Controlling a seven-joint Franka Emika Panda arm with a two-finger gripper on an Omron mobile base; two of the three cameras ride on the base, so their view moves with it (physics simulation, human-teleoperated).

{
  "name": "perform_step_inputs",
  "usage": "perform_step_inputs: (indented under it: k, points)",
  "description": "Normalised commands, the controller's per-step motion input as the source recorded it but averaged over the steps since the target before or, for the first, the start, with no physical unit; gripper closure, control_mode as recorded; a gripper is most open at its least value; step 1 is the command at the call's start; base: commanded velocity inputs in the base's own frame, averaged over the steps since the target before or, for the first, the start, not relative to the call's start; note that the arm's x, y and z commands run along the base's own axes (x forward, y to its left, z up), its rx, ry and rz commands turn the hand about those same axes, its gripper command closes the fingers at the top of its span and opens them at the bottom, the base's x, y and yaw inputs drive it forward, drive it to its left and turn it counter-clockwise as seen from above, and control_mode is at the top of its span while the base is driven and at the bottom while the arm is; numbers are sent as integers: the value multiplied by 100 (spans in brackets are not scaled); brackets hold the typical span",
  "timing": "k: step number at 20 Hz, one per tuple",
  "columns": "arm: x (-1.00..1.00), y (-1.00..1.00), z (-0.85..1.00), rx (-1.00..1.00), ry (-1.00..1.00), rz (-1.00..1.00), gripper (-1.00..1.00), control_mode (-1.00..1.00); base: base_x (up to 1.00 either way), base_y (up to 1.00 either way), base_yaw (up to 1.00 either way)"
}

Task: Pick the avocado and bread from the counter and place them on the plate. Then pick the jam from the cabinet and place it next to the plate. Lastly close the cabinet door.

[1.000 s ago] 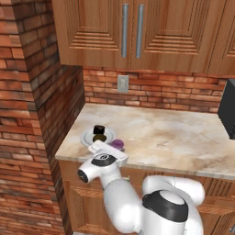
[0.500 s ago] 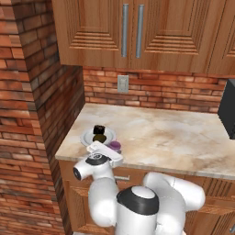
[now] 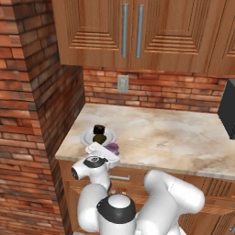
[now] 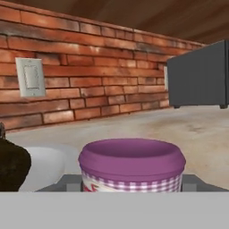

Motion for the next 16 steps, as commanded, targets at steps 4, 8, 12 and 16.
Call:
perform_step_inputs:
  k: [4,8,12,16]
  points:
    - [33,0,-26,0,-1,0,100,-100,0,0,0]
    - [31,9,-24,0,0,0,100,-100,0,0,0]
    - [9,21,-31,-1,-1,0,-100,-100,0,0,0]
    - [1,8,-19,0,-6,0,-100,-100,0,0,0]
